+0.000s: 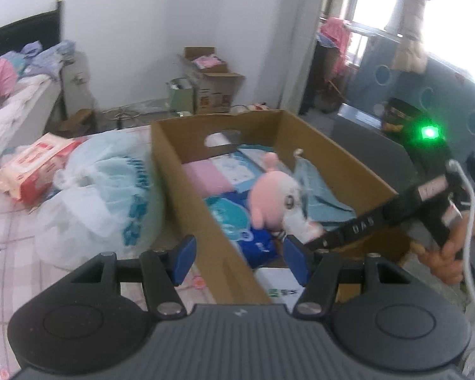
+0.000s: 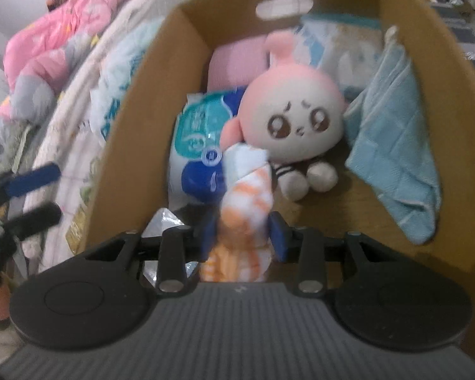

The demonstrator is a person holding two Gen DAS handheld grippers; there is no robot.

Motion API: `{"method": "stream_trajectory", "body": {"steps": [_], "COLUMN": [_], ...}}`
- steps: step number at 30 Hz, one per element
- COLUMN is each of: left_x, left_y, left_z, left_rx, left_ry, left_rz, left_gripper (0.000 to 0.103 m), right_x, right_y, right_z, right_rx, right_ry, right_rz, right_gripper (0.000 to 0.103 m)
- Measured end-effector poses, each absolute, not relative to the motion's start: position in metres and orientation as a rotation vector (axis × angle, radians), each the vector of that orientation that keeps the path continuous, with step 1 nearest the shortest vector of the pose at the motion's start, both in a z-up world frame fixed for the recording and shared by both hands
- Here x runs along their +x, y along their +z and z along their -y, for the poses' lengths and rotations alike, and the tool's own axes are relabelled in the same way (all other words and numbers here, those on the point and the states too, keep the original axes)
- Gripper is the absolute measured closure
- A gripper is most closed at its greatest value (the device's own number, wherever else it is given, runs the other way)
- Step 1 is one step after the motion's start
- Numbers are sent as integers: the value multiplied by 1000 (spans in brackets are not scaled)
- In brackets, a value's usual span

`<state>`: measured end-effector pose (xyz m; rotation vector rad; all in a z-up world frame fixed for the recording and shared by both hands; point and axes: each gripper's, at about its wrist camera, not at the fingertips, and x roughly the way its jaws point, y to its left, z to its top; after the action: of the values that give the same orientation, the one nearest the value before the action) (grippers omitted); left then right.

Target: Organize soft objects

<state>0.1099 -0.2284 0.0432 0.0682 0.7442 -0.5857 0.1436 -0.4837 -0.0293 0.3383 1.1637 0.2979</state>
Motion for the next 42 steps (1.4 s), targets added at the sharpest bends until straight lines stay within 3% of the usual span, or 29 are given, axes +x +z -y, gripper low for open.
{"method": "stream_trajectory", "body": {"steps": [6, 15, 23, 35, 42], "left_x": [111, 119, 136, 110, 96], "left_y": [37, 39, 30, -22, -50], "left_z": [208, 171, 120, 92, 88], "left_rx": [51, 33, 21, 88, 154], "left_ry": [-534, -452, -357, -412, -368], "left_rz": [-753, -708, -730, -858, -886], "left_gripper": [41, 41, 40, 37, 38], "right_x": [143, 137, 186, 202, 211], "right_y": [-25, 28, 76, 18, -22], "right_z": [485, 480, 401, 269, 210], "right_rx": [374, 372, 347, 314, 129], "right_ry": [288, 248, 422, 582, 499], "right_rz": [-1134, -993, -892, -1106, -1189], "right_gripper": [50, 50, 50, 53, 65]}}
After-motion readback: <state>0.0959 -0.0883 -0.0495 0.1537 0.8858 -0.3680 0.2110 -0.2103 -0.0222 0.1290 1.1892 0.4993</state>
